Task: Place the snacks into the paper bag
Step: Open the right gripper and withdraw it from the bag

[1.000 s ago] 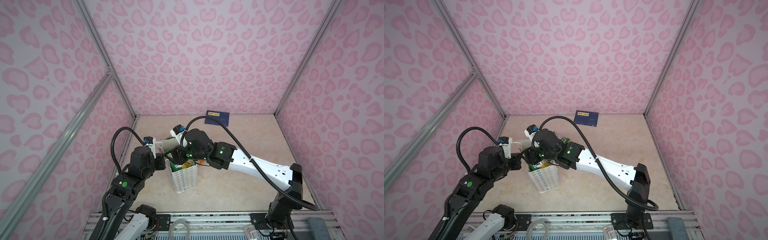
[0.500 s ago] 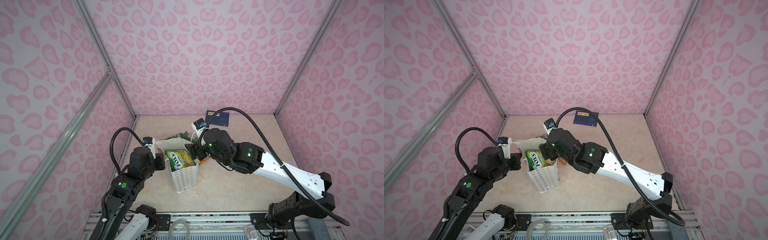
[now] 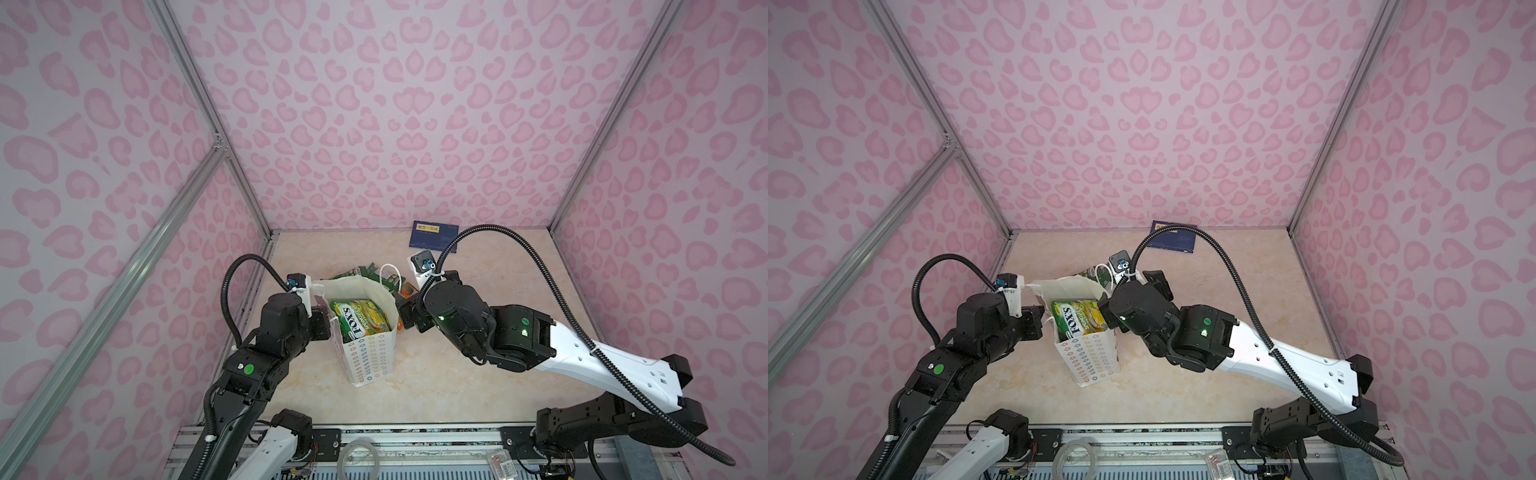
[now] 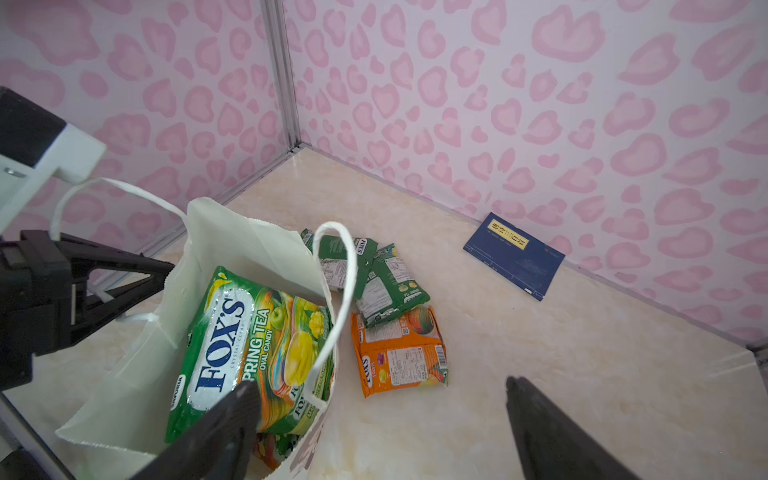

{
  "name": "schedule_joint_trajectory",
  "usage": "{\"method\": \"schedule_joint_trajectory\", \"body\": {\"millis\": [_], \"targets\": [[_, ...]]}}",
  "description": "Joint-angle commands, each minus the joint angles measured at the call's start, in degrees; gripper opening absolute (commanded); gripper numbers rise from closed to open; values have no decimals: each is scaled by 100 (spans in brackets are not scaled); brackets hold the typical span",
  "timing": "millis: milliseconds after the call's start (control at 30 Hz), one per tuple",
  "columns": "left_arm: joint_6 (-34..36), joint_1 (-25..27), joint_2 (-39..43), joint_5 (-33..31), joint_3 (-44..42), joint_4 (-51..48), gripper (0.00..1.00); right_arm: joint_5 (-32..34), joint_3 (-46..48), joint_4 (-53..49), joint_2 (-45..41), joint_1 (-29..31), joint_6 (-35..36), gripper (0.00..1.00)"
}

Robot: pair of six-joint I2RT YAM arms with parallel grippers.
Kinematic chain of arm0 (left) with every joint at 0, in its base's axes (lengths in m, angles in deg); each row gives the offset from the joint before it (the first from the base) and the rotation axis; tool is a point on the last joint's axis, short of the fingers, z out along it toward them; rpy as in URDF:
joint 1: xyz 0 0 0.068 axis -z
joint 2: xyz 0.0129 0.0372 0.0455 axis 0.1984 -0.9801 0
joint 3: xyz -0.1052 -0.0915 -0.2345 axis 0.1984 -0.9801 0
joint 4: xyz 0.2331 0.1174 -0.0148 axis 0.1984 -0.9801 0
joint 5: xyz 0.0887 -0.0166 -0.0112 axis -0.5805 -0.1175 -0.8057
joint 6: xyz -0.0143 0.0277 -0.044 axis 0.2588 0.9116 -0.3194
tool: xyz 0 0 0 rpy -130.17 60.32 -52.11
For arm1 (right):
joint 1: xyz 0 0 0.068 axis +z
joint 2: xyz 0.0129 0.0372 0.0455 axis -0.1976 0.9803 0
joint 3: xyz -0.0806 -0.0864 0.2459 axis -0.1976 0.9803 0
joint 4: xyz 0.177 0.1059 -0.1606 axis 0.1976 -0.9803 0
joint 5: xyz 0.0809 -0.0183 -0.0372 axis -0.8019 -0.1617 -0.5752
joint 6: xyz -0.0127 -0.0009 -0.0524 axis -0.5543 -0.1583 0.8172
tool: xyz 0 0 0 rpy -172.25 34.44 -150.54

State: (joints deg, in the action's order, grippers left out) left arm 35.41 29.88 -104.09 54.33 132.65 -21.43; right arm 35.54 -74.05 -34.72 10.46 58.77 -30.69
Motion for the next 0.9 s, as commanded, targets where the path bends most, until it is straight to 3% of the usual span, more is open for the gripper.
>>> {"method": "schedule_joint_trajectory", "body": {"millis": [0,167,300,467,633,767,867], "targets": [[36,-4,21,-70,-4,58,6,-793,192,337,-12,-223,-182,94],[43,-6,-49,-30,5,46,6,-1644,200,623,240,-301,-277,93],[37,-4,-32,-32,-4,64,6,-1963,70,598,481,-549,-362,85],[54,0,-101,-34,7,73,6,-2554,78,753,662,-967,-515,59],[49,-3,-32,-29,1,92,6,-3124,-195,852,963,-1014,-411,35],[44,-7,59,-7,53,12,5,-3609,-435,805,1169,-990,-373,4],[-103,13,277,120,276,-137,5,-3731,-455,814,1120,-987,-366,0]]}}
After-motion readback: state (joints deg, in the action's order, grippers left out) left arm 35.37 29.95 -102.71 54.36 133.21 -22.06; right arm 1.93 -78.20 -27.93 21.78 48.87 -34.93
